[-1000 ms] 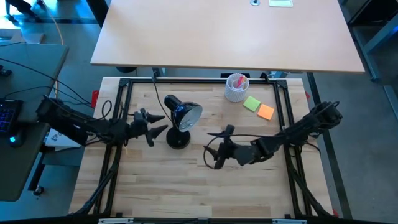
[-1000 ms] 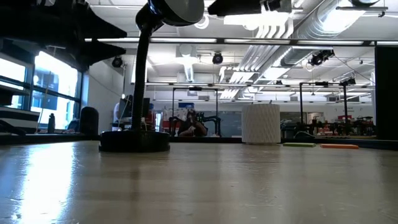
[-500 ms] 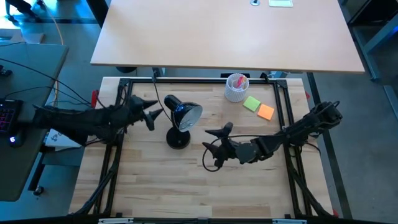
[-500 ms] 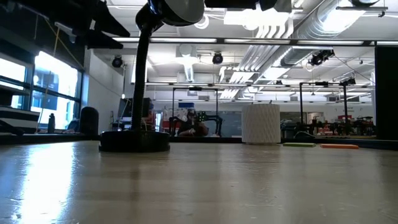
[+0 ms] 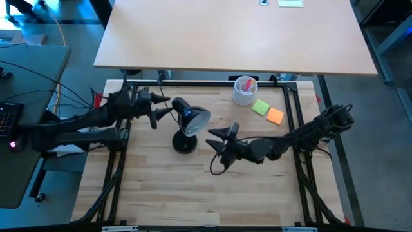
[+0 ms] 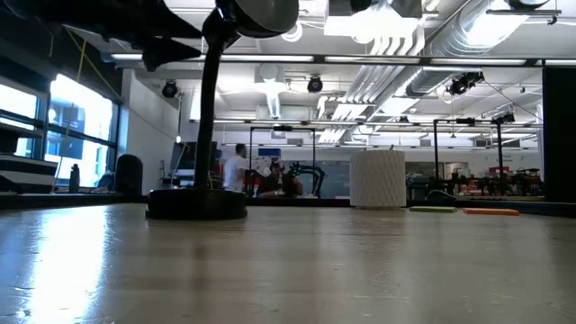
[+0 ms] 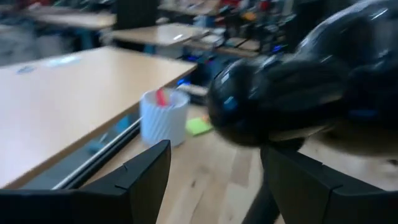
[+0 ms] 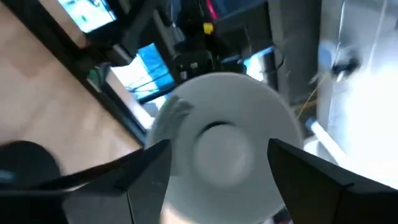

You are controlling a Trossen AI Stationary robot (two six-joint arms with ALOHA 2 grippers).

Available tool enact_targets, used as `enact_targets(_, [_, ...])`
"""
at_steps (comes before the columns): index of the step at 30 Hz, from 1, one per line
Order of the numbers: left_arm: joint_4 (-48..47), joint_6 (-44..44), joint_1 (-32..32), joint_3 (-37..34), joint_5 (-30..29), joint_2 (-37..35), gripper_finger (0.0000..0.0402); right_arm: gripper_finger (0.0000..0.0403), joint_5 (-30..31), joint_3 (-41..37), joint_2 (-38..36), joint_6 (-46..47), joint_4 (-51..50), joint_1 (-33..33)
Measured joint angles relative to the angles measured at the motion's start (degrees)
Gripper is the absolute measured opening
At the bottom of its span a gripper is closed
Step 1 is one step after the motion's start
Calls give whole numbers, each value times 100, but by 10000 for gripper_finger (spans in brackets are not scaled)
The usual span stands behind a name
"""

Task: Screw lightbulb
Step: Insert the lightbulb into the lamp

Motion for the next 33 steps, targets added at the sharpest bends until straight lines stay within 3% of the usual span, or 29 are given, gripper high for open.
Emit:
enact_targets(5, [694,161,384,4,990,370,245,263,-986,0,4,-775,-195,-587])
enact_targets(10, [850,245,533,11,1087,641,245,263,-851,289,7,-435,-639,-952])
enact_targets(14, [911,365,556,9,1097,786,245,263,-992,741,13,-199,-1575,-955])
enact_targets(23, [1013,571,549,9,1097,726,245,263,-64,1629,648,-65,-2130,-815])
enact_targets(28, [914,701,549,9,1084,711,245,263,814,2035,989,-266,-2150,-762])
enact_targets(33, [948,852,547,9,1062,743,245,263,968,2174,1038,-314,-2327,-771])
